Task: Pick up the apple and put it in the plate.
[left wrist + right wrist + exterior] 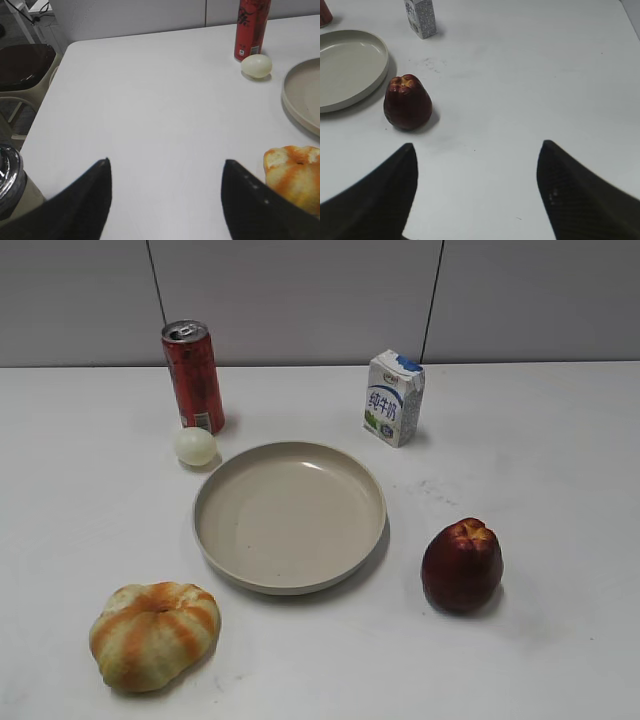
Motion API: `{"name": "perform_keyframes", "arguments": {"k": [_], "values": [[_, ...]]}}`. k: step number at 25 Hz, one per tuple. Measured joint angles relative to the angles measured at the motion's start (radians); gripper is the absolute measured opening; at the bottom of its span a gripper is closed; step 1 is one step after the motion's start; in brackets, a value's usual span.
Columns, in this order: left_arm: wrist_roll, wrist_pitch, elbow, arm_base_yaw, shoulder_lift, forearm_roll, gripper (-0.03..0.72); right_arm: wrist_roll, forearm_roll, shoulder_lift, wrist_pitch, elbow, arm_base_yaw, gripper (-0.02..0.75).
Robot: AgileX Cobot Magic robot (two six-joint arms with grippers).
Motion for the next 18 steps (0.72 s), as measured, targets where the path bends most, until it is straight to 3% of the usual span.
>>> {"name": "perform_keyframes", "arguments": {"k": [18], "values": [[0.0, 0.0, 0.0, 0.0, 0.0, 0.0, 0.522, 0.0, 0.045, 0.007, -0.007, -0.003, 0.0, 0.592]]}}
